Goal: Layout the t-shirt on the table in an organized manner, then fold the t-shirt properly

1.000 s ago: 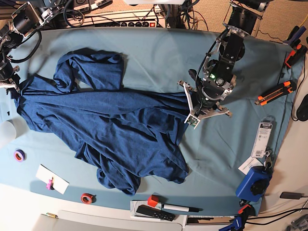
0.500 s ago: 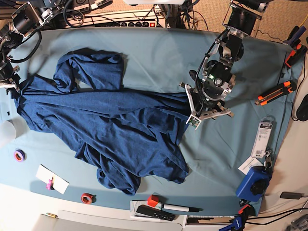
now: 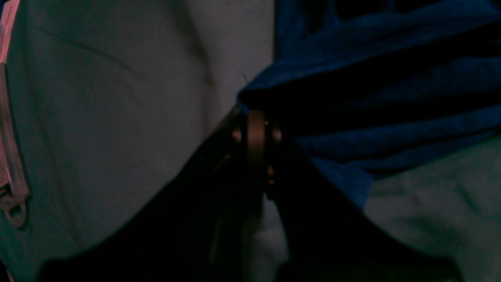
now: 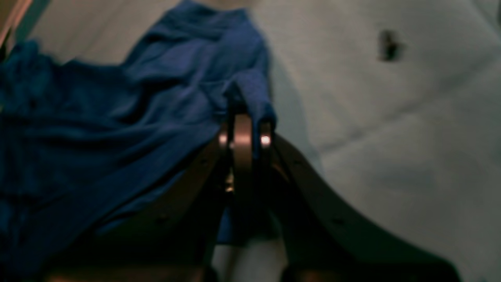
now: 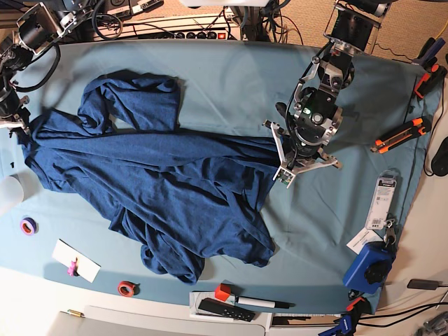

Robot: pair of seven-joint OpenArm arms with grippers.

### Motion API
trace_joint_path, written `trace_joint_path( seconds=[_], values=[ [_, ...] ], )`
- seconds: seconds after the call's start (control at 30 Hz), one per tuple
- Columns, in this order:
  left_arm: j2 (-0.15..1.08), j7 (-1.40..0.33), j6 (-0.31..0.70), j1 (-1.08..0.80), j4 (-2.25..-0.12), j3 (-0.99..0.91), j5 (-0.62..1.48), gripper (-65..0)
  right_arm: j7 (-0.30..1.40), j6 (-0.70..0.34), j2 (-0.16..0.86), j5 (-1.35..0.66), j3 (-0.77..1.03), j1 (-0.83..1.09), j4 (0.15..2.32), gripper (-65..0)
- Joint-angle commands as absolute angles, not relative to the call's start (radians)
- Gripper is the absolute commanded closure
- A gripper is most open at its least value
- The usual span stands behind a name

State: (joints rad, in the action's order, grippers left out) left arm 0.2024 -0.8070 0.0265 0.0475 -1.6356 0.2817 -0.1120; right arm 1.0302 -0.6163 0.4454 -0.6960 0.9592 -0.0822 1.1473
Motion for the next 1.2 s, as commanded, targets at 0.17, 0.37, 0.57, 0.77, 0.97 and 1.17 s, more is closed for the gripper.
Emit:
trace_joint_path(
  seconds=[0.17,0.37,0.57,0.77,0.97,1.17],
  values=[
    [0.202,-0.791,0.020,0.064,-1.650,0.279,-0.118,0.0,1.152,-0.698,0.485,-1.010,0.964,-0.094,1.165,0.0],
    [0.202,-0.785,0.024,0.063,-1.650,0.279,-0.114,0.0,1.311,-0.698,0.485,-1.222,0.964,-0.094,1.165,0.0],
    [0.202,-0.785,0.028,0.063,-1.650,0.279,-0.099,0.0,1.271,-0.698,0.496,-1.133,1.000,-0.094,1.165,0.0],
    [0.202,-0.785,0.028,0.060,-1.650,0.279,-0.100,0.0,1.175,-0.698,0.532,-0.997,1.107,-0.094,1.165,0.0],
    [0.202,-0.784,0.066,0.060,-1.650,0.279,-0.062,0.0,1.195,-0.698,0.546,-0.997,1.110,-0.094,1.165,-12.8],
    [0.202,-0.784,0.065,0.061,-1.650,0.279,-0.051,0.0,1.196,-0.698,0.543,-0.999,1.098,-0.094,1.165,-27.1]
  ],
)
